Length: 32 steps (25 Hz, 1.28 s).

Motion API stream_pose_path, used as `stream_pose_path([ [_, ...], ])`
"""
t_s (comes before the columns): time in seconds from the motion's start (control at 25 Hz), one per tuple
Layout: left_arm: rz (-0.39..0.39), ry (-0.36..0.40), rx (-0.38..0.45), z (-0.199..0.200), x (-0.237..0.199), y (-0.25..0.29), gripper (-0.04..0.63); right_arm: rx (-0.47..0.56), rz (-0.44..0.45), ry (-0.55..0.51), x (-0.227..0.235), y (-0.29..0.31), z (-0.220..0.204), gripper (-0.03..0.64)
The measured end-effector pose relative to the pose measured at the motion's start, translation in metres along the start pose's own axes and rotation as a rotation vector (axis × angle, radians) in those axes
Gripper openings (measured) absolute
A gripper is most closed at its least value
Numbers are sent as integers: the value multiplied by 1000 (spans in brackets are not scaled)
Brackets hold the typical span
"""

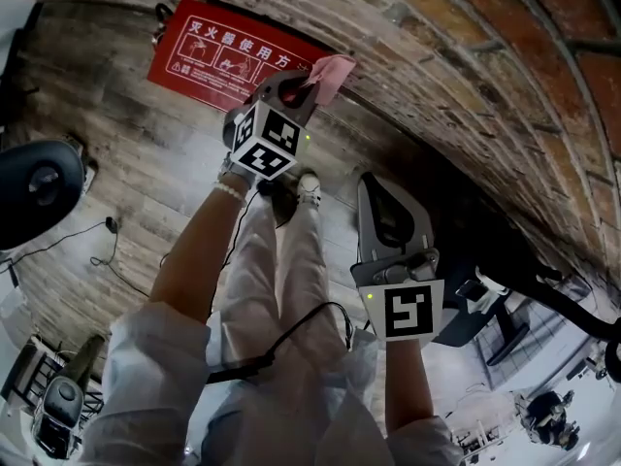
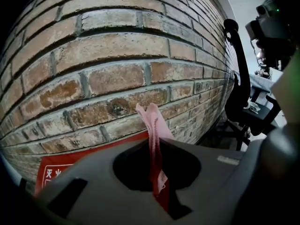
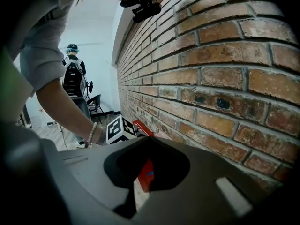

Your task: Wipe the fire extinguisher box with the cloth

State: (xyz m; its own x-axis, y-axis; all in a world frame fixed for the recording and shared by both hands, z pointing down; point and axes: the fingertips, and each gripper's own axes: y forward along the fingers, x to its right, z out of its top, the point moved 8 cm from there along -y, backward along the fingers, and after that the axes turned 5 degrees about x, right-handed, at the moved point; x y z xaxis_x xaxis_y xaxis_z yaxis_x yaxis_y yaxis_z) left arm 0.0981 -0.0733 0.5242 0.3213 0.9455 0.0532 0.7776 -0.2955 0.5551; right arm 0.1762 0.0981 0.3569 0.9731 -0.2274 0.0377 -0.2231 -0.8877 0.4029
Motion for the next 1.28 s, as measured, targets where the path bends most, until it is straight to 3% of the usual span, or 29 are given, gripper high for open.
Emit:
stream_pose_path([
  [1.28,86,31,-85,-32,-61,-18,11,-33,58,-9,-23,40,8,8],
])
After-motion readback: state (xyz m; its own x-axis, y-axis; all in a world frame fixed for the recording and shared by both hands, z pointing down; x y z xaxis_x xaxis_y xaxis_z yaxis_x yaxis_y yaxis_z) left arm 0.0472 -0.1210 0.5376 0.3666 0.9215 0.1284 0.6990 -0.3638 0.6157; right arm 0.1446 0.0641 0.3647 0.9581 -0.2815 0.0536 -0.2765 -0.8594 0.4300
